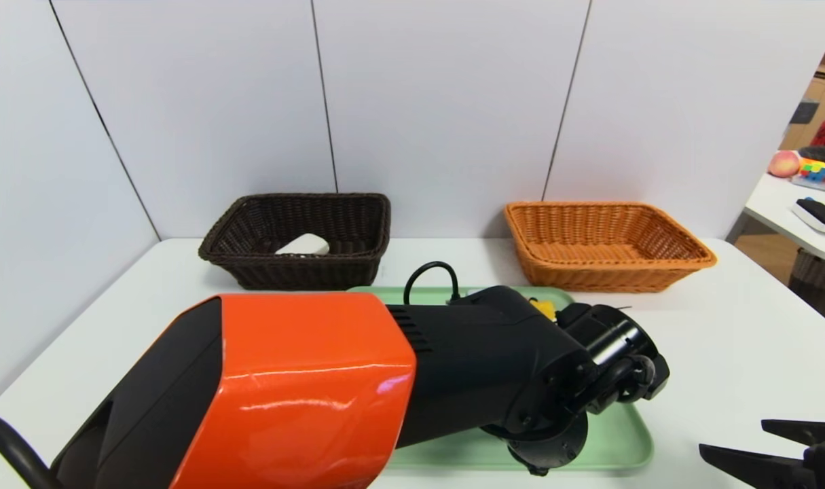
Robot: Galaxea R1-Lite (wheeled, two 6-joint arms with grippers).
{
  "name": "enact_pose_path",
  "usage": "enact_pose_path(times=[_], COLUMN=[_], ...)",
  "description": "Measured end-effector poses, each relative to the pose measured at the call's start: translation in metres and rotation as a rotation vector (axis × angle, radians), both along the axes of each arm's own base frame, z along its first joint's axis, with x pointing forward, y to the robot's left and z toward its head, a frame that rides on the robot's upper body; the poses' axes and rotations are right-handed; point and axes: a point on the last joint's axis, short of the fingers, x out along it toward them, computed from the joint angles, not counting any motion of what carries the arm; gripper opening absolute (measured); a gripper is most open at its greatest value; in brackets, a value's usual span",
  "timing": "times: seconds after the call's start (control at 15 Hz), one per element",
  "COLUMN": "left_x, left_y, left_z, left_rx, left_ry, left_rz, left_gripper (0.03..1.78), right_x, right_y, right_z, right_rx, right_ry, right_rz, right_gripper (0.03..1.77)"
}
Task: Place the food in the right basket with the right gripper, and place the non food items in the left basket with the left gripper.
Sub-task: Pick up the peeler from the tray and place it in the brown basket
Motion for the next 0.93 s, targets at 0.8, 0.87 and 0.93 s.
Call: enact_pose_path(times=[0.8, 0.87, 0.93], left_x=[0.0005, 0.0005, 0.0005], left_y=[-0.0008, -0.0008, -0.0009], left_z=[-0.0048, -0.0048, -0.0048], left_rx=[0.020, 0.020, 0.020], left_ry=[0.002, 0.003, 0.003], left_rz=[-0.004, -0.005, -0.005], left_gripper=[1.13, 1.00, 0.90], right_x=[0.0004, 0.0005, 0.0006], right_y=[0.0000, 0.0000, 0.0000], right_z=[0.0012, 0.0013, 0.0016], right_rx=[0.001, 0.000, 0.000], right_ry=[-0.005, -0.006, -0.007], right_rz=[-0.001, -0.001, -0.001], right_gripper=[1.70, 1.70, 1.70])
